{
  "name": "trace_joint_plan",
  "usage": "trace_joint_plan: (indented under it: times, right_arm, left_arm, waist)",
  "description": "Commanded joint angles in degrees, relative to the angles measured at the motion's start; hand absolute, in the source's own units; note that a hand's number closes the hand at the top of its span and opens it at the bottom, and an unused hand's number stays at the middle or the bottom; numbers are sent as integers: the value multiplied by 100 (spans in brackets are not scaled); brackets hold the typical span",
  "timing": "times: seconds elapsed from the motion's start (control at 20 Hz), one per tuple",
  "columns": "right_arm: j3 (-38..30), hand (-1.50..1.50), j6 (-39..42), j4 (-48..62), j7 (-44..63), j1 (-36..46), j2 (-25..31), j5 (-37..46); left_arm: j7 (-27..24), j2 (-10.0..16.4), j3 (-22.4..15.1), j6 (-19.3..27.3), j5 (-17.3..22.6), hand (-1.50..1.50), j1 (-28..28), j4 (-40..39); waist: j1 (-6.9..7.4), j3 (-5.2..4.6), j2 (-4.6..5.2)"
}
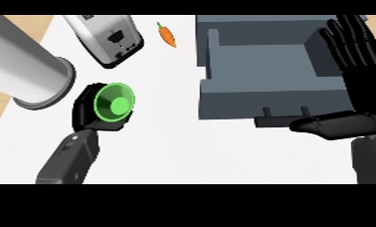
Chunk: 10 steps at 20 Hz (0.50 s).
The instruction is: Pick up the cup, place it into the drawer and close the drawer
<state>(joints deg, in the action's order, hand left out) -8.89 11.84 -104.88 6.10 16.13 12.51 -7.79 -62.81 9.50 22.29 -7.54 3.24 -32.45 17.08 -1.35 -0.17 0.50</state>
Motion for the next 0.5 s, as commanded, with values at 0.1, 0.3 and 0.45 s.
trace_joint_plan:
  times: [0.1, 0.3, 0.45]
  right_arm:
    - [61, -150, -178, -180, 169, -51, -124, 63]
    - [-108, -150, 79, 5, -74, -139, 80, -21]
    - [-42, -150, -108, 65, 3, -5, 9, 157]
  left_arm:
    - [-434, -335, -330, -426, -101, 150, -101, 505]
    - [631, -332, -476, -150, -37, 150, -901, 1222]
    - [1286, -811, -842, 175, -170, 150, -1207, 1763]
  waist:
    - [104, 14, -49]
    - [157, 23, -81]
    - [214, 26, -103]
